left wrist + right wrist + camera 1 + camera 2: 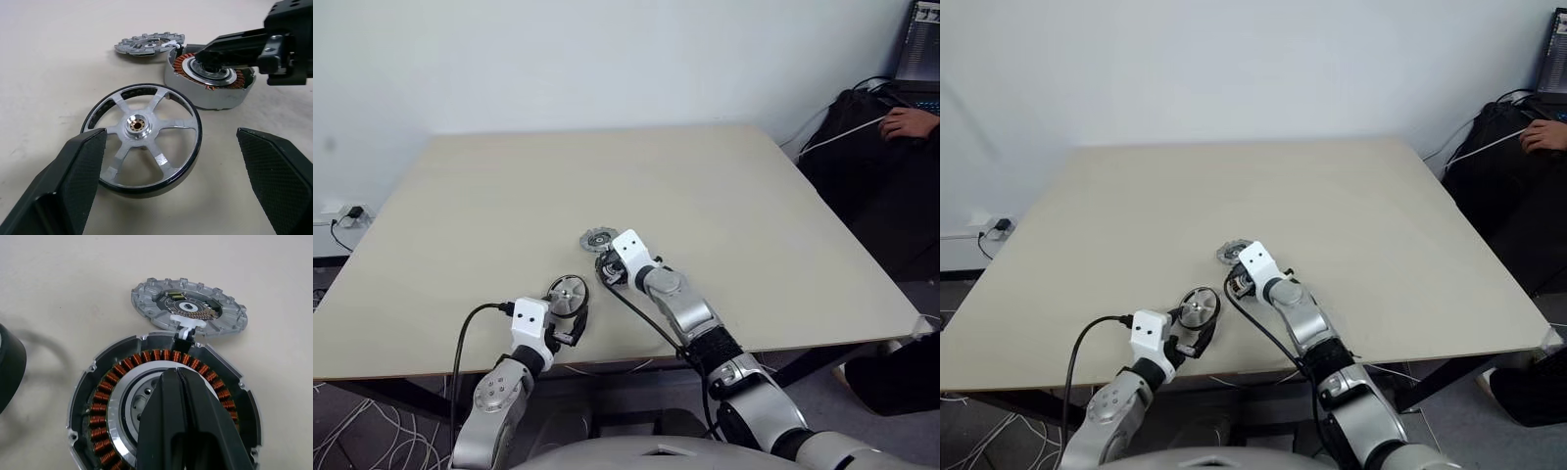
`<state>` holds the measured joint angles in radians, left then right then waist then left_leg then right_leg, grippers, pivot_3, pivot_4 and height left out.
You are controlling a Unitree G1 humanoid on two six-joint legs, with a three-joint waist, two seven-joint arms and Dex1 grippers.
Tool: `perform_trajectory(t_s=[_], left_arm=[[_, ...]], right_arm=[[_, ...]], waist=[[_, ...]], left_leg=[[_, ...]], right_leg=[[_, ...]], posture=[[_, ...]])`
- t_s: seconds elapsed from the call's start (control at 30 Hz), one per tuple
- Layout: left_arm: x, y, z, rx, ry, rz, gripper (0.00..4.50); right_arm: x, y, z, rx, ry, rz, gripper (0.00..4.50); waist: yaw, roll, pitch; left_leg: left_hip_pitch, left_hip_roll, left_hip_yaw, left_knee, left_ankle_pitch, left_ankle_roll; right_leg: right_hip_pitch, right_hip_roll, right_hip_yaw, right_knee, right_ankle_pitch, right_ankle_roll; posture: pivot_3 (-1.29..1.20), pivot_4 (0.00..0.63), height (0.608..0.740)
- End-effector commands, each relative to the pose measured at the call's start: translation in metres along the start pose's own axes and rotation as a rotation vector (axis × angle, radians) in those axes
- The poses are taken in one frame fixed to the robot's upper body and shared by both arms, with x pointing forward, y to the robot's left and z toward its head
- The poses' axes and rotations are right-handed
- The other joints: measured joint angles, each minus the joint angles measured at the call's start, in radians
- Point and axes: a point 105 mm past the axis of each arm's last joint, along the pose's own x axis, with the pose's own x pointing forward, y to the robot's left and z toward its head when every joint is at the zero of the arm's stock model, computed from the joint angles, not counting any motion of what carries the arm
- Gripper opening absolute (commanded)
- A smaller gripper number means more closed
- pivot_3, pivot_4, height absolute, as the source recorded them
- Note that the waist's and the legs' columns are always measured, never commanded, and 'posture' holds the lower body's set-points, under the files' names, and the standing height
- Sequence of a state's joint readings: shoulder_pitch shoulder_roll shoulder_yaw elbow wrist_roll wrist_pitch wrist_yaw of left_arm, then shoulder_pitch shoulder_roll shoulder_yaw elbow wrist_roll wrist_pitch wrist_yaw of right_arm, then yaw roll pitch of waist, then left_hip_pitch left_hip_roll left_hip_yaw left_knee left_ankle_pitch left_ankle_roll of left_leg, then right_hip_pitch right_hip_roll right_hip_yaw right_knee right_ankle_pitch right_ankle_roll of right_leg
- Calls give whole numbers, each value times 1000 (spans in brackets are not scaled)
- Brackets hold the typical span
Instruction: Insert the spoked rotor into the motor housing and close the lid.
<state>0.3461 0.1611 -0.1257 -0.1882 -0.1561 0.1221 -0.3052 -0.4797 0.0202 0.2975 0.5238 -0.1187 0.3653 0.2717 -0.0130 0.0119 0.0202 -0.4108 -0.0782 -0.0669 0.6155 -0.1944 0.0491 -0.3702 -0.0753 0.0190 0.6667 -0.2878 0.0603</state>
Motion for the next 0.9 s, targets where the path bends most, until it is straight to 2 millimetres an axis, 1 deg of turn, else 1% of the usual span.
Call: perform_trajectory(t_s=[0.03, 0.1, 0.3, 0.43, 0.47, 0.53, 0.7, 0.77, 0.8, 0.9], left_arm=[[0, -1, 16, 24, -59, 0, 4500], [0, -1, 16, 24, -59, 0, 4500], [-1, -1, 15, 21, -55, -4, 4500], [-1, -1, 14, 20, -52, -7, 4500], [-1, -1, 14, 20, -52, -7, 4500], [0, -2, 14, 19, -52, -8, 4500], [-1, -1, 14, 17, -53, -6, 4500], [-1, -1, 14, 16, -53, -4, 4500], [-1, -1, 14, 15, -53, -3, 4500], [-2, -1, 14, 14, -51, 0, 4500]], right_arm=[[3, 0, -1, -13, 10, -2, 39], [3, 0, 0, -13, 2, -2, 39], [-5, -7, 30, 14, -135, -16, 39], [-9, -8, 40, 24, -173, -20, 39], [-9, -8, 40, 25, -172, -19, 39], [-6, -7, 32, 19, -139, -17, 39], [1, -6, 2, -6, -21, -25, 39], [3, -7, -6, -11, 18, -31, 39], [3, -6, -8, -14, 24, -32, 39], [2, -4, 2, -4, -18, -22, 39]], waist=[[0, 0, 0], [0, 0, 0], [0, 1, 0], [0, 1, 0], [0, 1, 0], [0, 1, 0], [0, 1, 0], [0, 1, 0], [-1, 1, 0], [-1, 1, 0]], left_leg=[[0, 0, 0, 0, 0, 0], [1, 0, 0, 0, 0, 0], [0, 0, 0, 0, 0, 0], [0, 0, 0, 0, 0, 0], [0, 0, 0, 0, 0, 0], [0, 0, 0, -1, 0, 0], [0, 0, 0, -1, 0, -1], [0, 0, 0, -1, 0, -1], [1, 0, 0, -1, 1, -1], [1, 0, -1, -1, 1, -1]], right_leg=[[0, 0, 0, 0, 0, 0], [0, 0, 0, 1, 0, 0], [0, 0, 0, 1, 1, -1], [-1, 0, 0, 1, 1, -1], [-1, 0, 0, 1, 0, -1], [-1, 0, 0, 1, 0, -1], [-1, 0, 0, 1, 0, -1], [-1, 0, 1, 1, 0, -1], [-1, 1, 1, 1, 0, -1], [0, 1, 1, 1, 1, -2]], posture=[[0, 0, 740], [0, 0, 740], [0, 0, 740], [0, 0, 740], [0, 0, 740], [0, 0, 740], [0, 0, 740], [0, 0, 740], [0, 0, 740], [0, 0, 740]])
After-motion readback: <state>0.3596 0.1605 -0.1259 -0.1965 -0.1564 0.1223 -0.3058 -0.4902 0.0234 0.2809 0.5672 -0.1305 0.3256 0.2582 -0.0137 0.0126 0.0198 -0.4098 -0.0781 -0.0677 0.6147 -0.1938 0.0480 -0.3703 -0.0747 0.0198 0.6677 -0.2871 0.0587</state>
